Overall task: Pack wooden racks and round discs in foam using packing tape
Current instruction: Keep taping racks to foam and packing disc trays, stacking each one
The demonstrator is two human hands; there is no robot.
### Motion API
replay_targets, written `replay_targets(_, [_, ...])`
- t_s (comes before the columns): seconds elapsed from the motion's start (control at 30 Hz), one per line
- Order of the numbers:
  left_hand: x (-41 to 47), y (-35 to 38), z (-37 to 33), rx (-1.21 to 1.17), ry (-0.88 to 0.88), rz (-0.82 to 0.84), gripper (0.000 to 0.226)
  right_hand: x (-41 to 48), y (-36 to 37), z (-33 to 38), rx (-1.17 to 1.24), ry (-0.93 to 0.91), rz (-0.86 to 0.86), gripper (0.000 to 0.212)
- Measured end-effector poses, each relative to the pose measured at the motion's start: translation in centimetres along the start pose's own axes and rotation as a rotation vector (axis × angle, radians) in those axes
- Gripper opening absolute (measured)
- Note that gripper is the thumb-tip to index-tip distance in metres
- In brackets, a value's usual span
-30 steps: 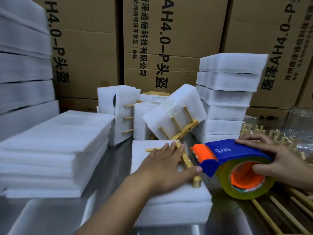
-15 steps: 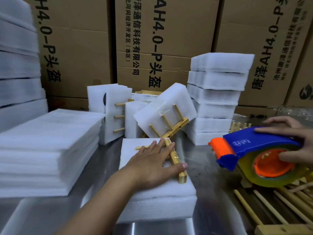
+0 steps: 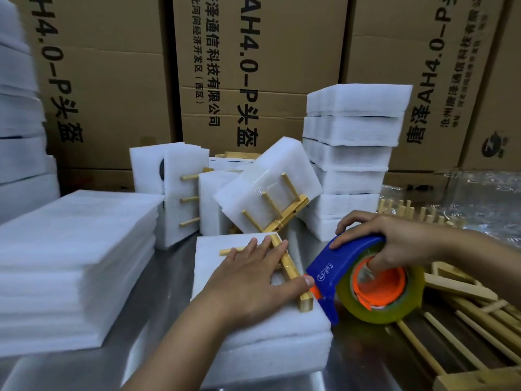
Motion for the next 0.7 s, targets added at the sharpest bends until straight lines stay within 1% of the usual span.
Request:
replay_targets(0.1, [-0.2,0.0,-0.1,-0.004,-0.002,-0.002,0.103,1.0,-0.3,0.2,0.069,0.042,0.051,0.059])
replay_targets(0.27, [-0.4,-0.1,-0.2,-0.003,-0.004,-0.007,0.101,2.2,-0.9,1.5,-0.024,0.114,0.097,0.057])
replay_targets(0.47, [-0.5,-0.2,-0.3,-0.001,-0.006,-0.013,0.101,2.4,-1.1,2.6,-0.077,0.19,0.145,0.052])
replay_targets(0.57, [-0.5,-0.1,-0.3,-0.004,-0.004,-0.018,0.1,2.1,-1.2,2.7,-0.108,0.213,0.131,0.05])
replay_targets(0.7, [-0.5,-0.3,-0.1,-0.067,0.012,-0.06,0.103,0.8,-0.8,2.3,-0.081,0.193,0.064,0.052])
Point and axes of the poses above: each hand's wrist, its own x-axis towards the middle knuckle, its own y-axis out of the palm, z = x × y, the point moved 7 cm from there along x, towards the middle knuckle, and after that the axes turned 7 degrees about x, right-handed, at the moved point
